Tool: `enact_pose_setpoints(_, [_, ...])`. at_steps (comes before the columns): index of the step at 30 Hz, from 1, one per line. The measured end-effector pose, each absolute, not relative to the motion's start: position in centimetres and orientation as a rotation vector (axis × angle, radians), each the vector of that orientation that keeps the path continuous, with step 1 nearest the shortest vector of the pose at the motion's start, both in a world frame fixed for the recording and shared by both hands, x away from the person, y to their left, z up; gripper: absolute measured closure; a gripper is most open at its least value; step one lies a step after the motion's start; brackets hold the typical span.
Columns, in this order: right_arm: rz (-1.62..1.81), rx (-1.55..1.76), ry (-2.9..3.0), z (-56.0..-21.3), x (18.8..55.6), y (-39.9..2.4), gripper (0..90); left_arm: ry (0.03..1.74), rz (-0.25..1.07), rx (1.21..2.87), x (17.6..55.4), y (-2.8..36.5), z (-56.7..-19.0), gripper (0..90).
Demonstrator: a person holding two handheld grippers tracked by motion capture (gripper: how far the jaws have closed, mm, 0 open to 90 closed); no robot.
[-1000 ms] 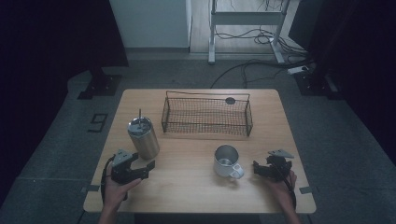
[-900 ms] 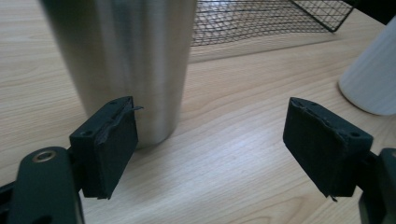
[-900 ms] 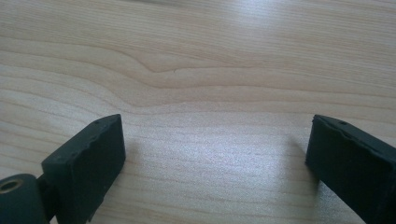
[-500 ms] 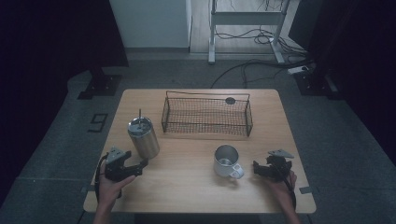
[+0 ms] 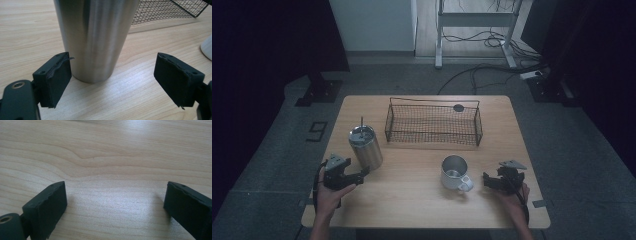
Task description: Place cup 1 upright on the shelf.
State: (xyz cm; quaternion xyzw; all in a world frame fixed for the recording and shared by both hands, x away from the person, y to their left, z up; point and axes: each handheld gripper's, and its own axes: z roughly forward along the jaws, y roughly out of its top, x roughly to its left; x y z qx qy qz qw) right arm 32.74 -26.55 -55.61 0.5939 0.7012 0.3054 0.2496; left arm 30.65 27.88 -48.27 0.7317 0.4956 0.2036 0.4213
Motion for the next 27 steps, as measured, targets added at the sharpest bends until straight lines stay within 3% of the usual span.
enact_pose_setpoints(27, [0.836, 1.616, 1.904, -55.6, 32.7, -26.7, 6.8, 1.25, 0.499, 1.803, 33.1, 27.5, -46.7, 14.6])
